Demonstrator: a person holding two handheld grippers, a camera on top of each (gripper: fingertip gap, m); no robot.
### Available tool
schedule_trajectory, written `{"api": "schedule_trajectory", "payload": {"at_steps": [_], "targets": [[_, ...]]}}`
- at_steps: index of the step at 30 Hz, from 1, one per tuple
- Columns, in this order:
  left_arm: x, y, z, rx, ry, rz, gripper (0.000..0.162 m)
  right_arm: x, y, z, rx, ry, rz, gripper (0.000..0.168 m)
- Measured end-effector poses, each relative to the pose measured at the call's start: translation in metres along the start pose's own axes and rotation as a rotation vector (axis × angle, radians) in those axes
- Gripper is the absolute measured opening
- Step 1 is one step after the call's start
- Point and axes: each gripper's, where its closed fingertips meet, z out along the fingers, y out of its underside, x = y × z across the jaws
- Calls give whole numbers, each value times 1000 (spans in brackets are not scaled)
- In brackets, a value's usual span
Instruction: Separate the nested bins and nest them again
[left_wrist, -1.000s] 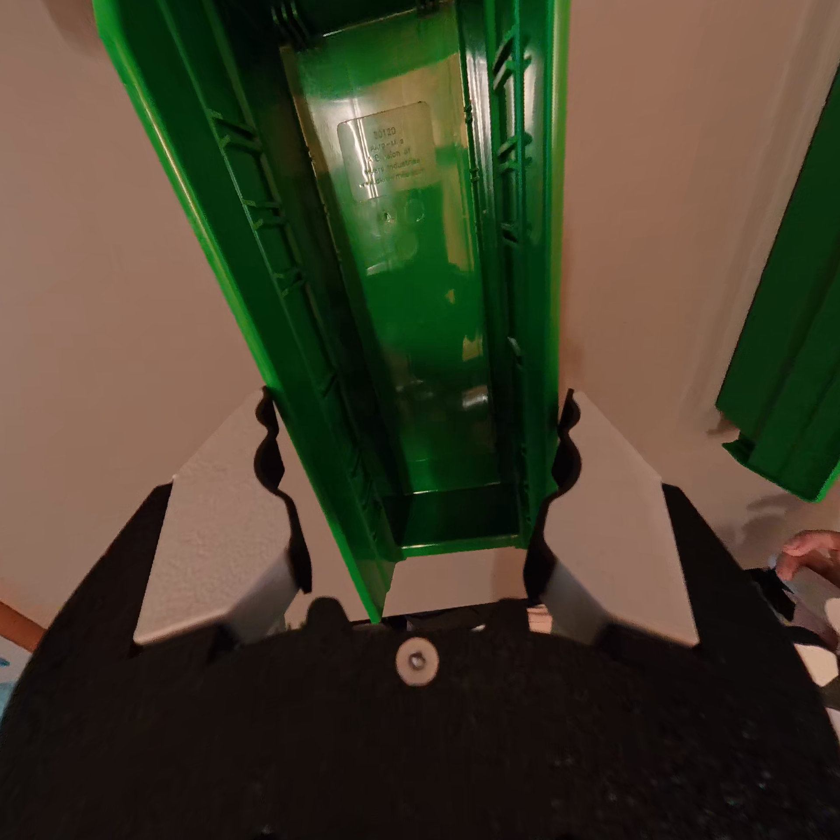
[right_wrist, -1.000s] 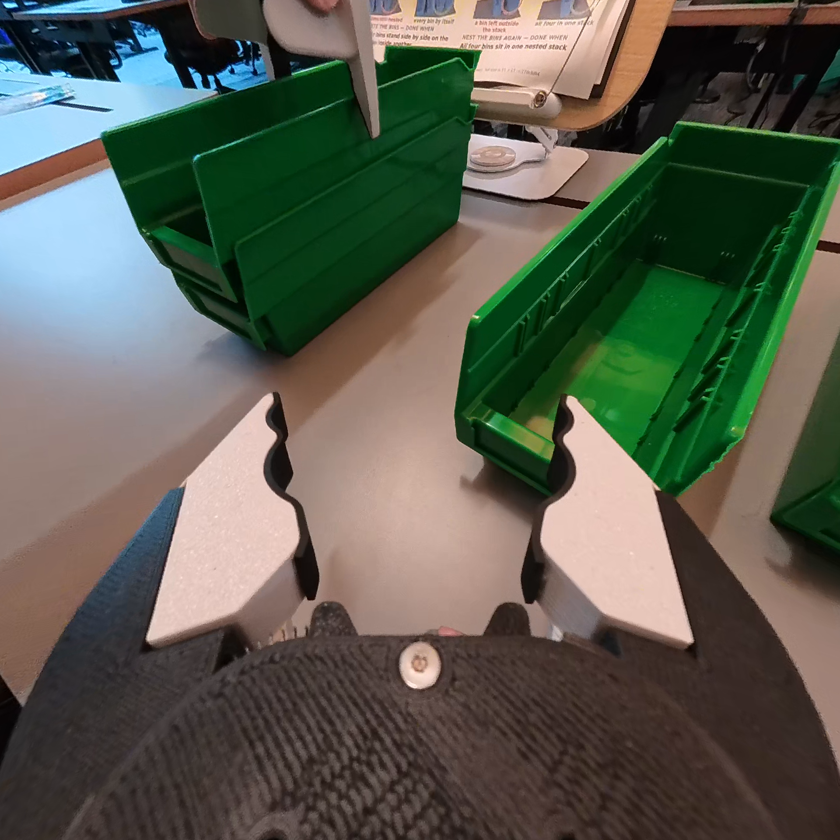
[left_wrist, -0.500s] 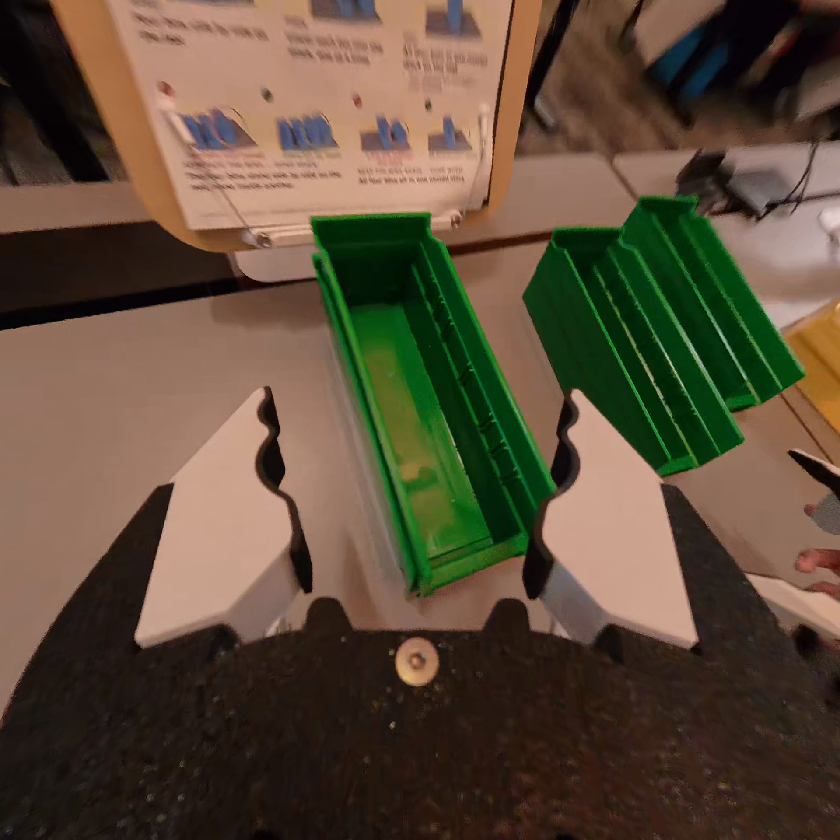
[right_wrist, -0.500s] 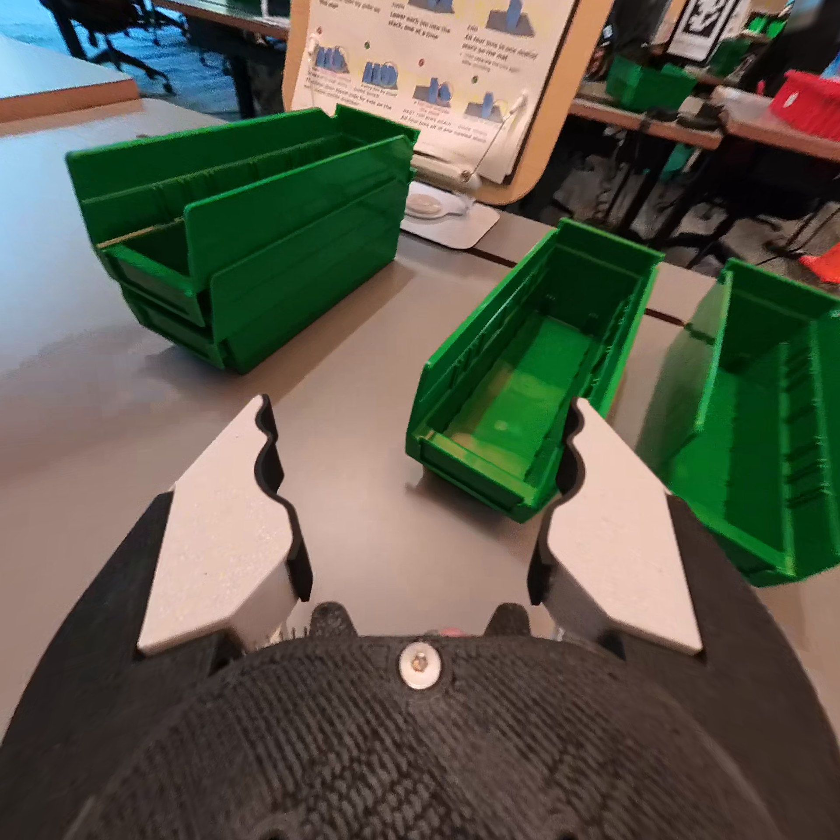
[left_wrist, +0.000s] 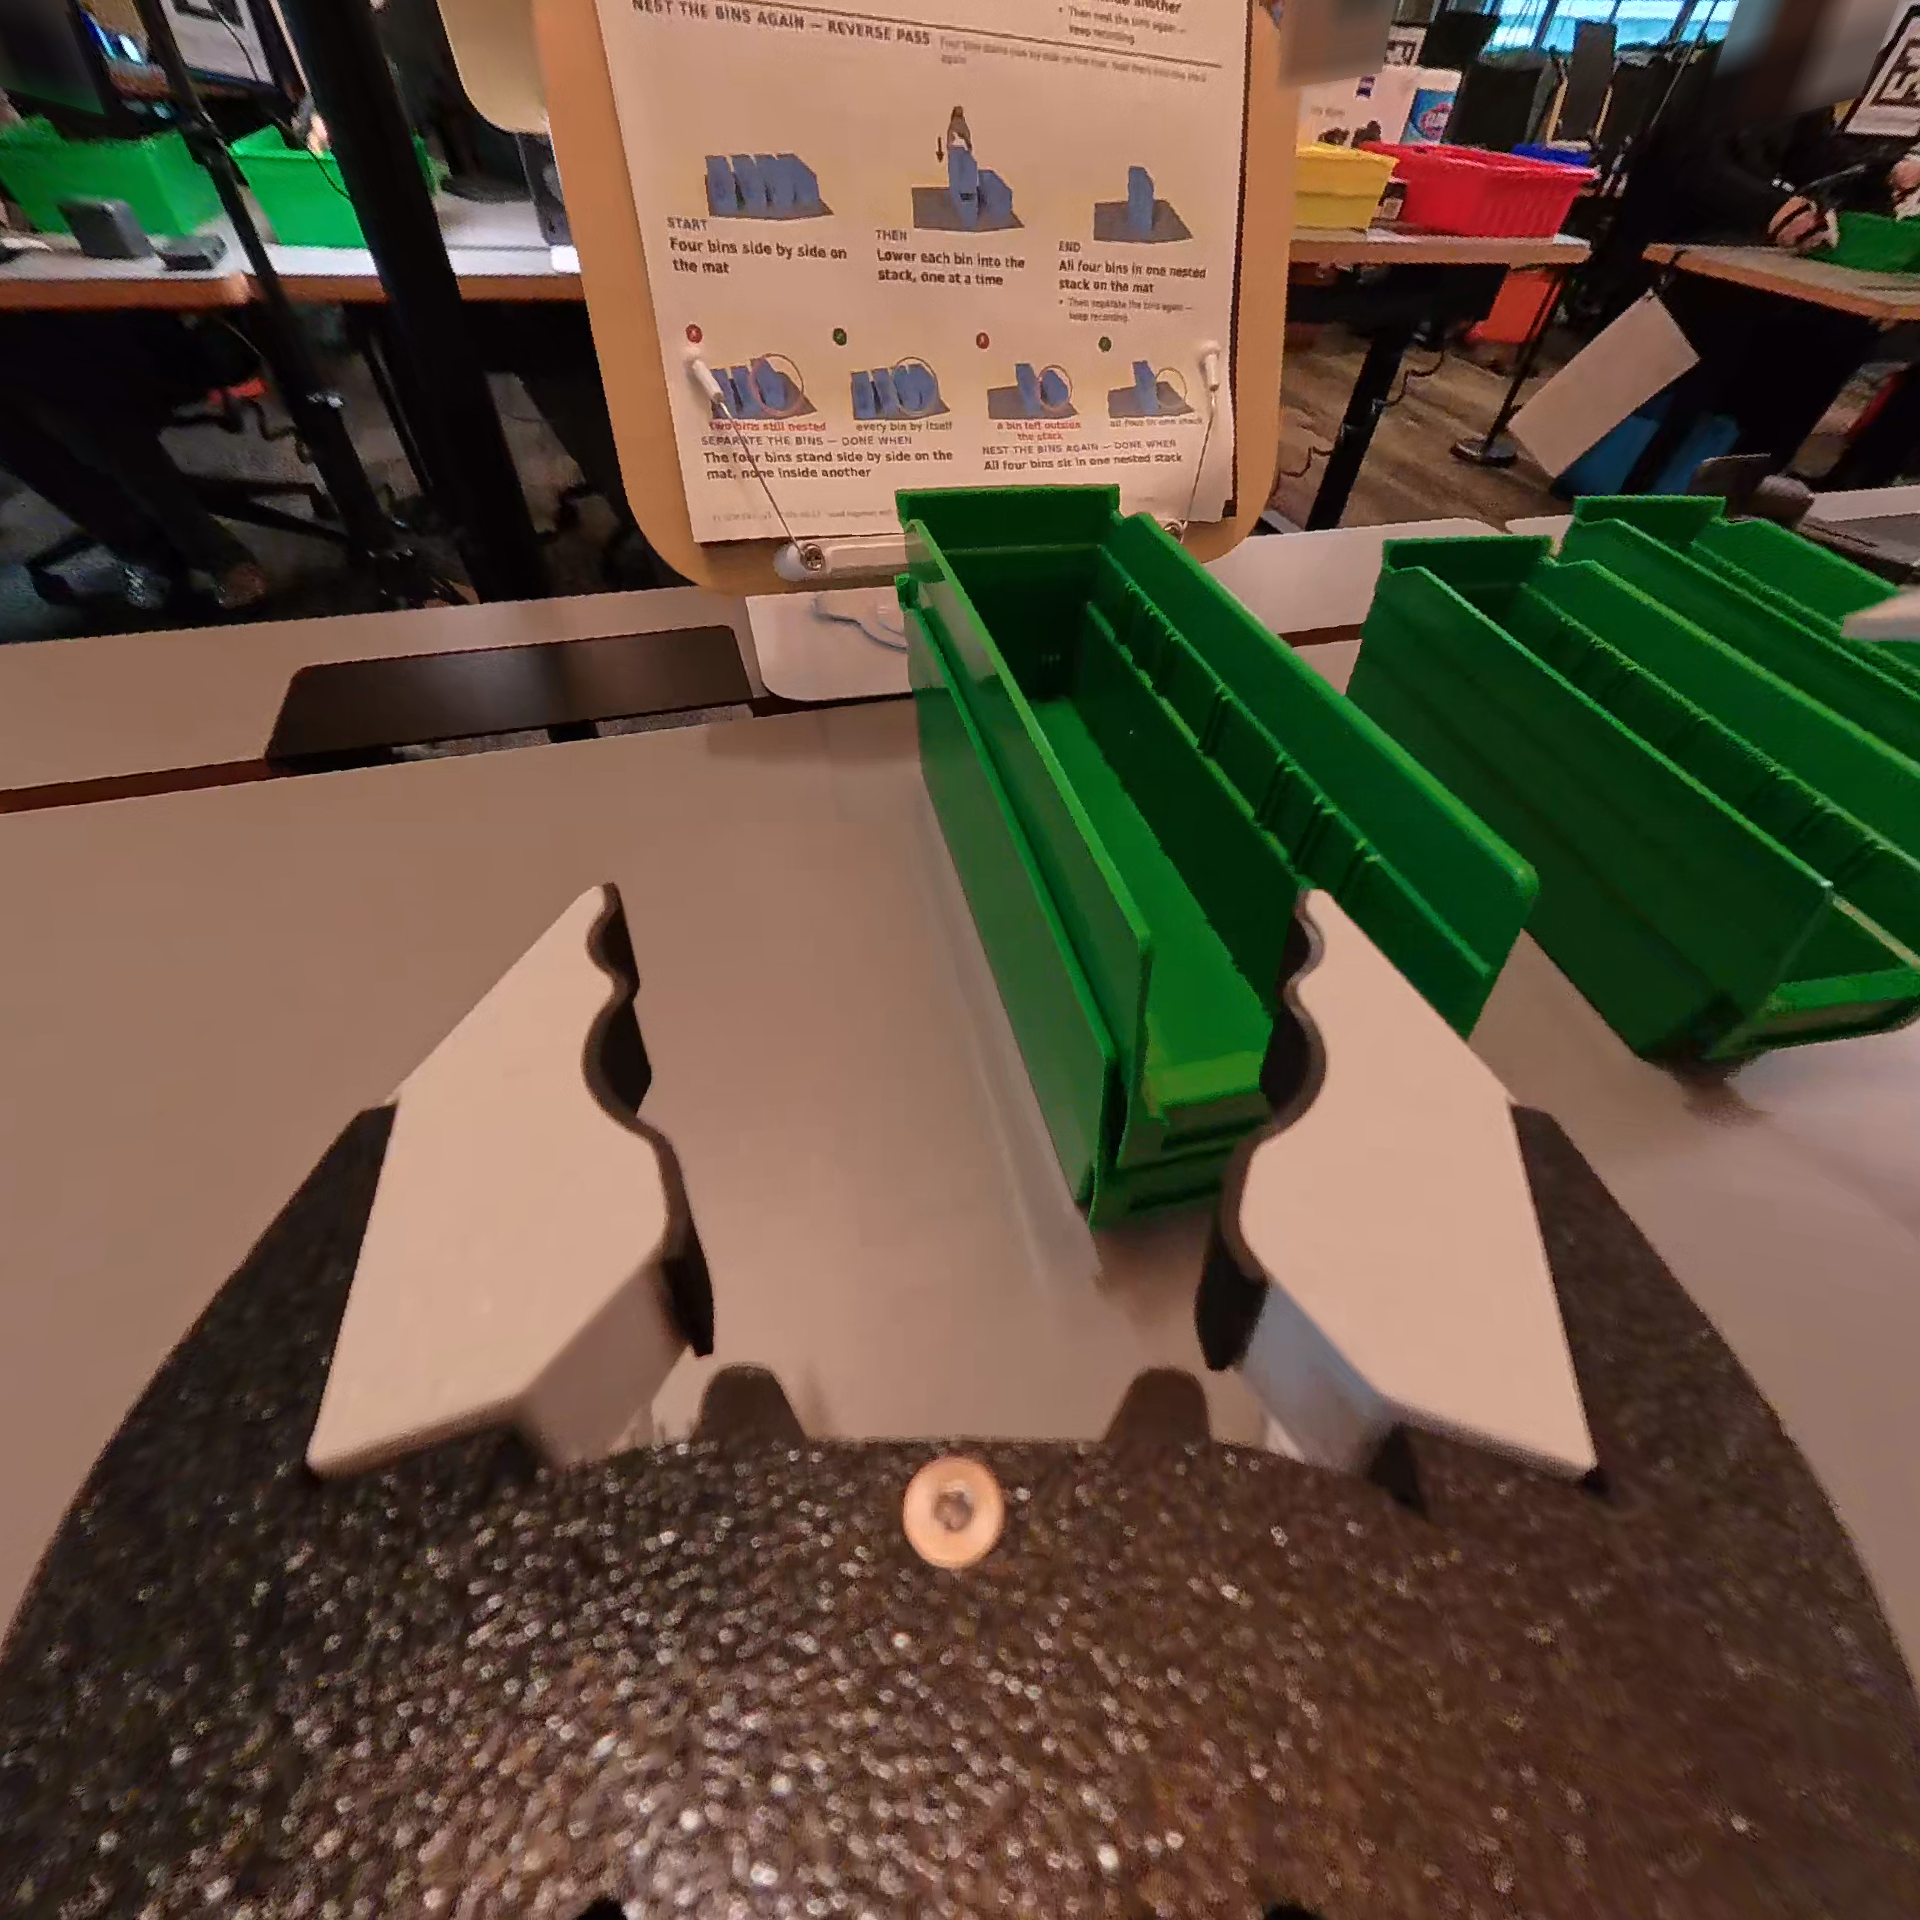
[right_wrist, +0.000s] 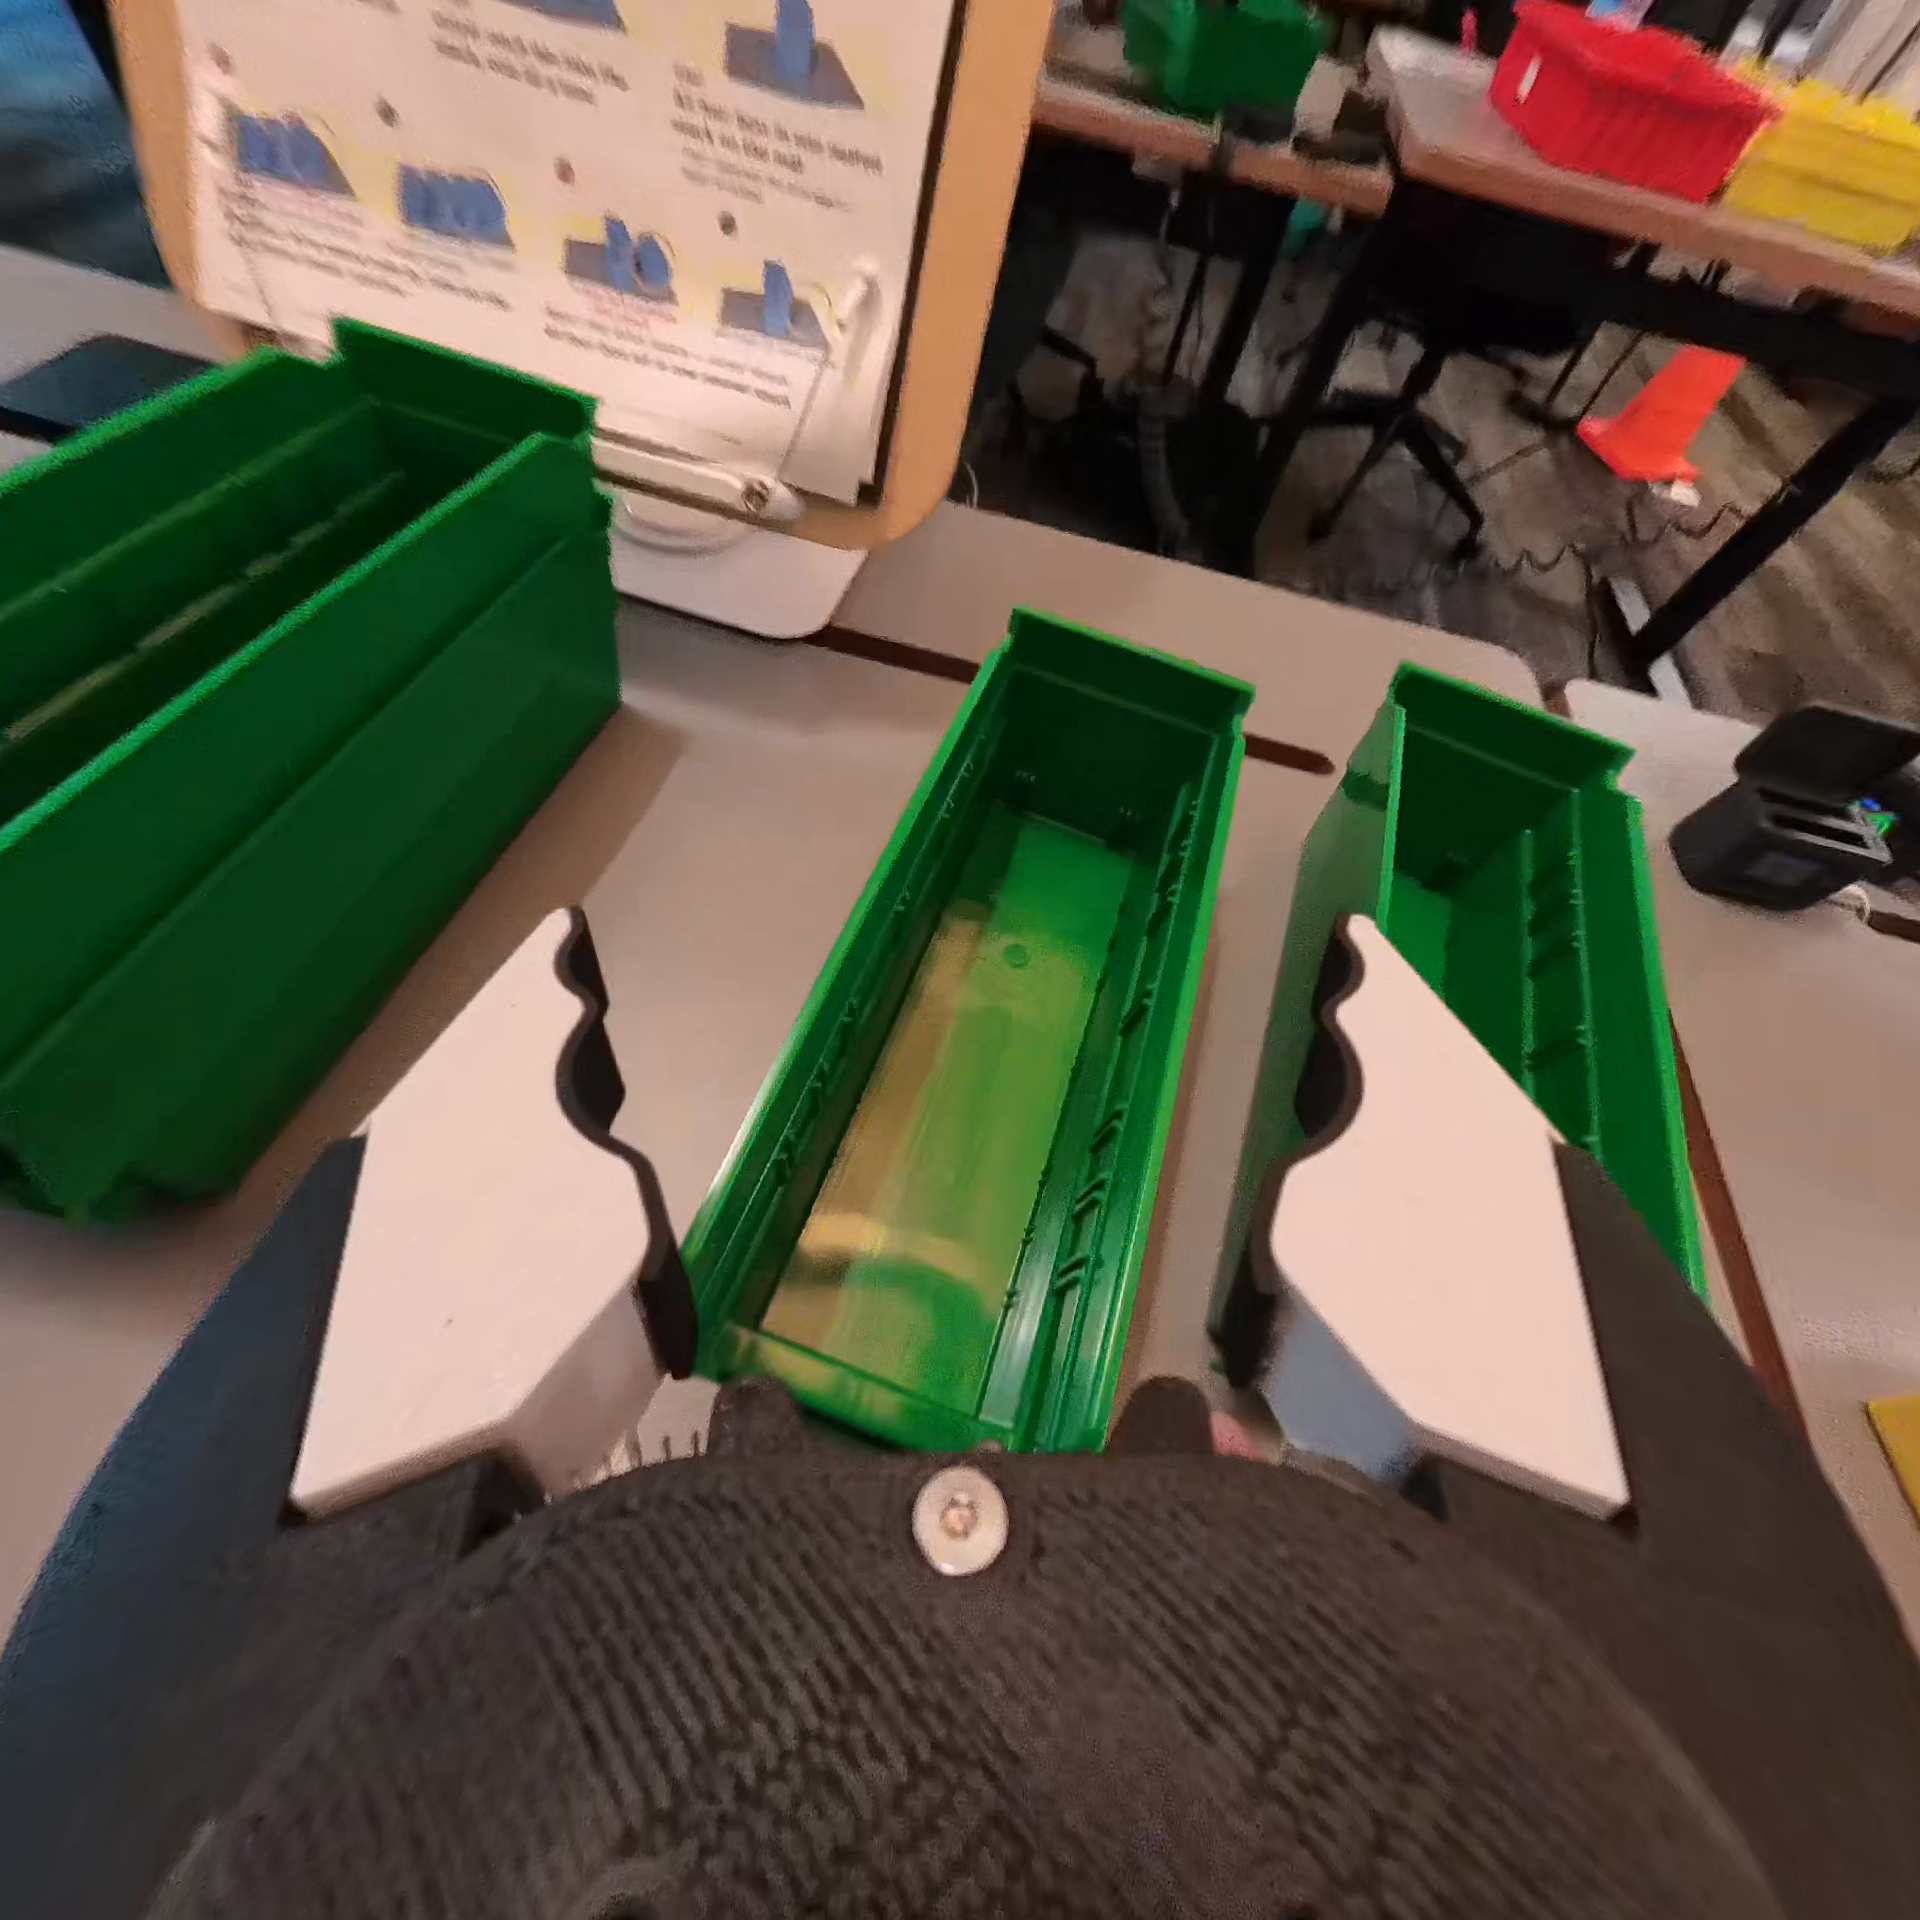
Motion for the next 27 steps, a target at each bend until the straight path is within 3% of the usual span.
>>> {"api": "schedule_trajectory", "payload": {"at_steps": [1,11,17,23,27], "targets": [[1,3,-2,8,-6,7,120,0,-1,10,-38,-5,-8,133],[10,35,-22,10,46,6,122,30,22,87,-379,56,-27,132],[9,40,-20,-14,29,47,123,32,60,102,-570,81,76,132],[13,46,-17,-24,40,48,123,32,71,106,-678,104,39,142],[11,43,-18,-9,52,24,123,24,76,110,-696,71,152,132]]}}
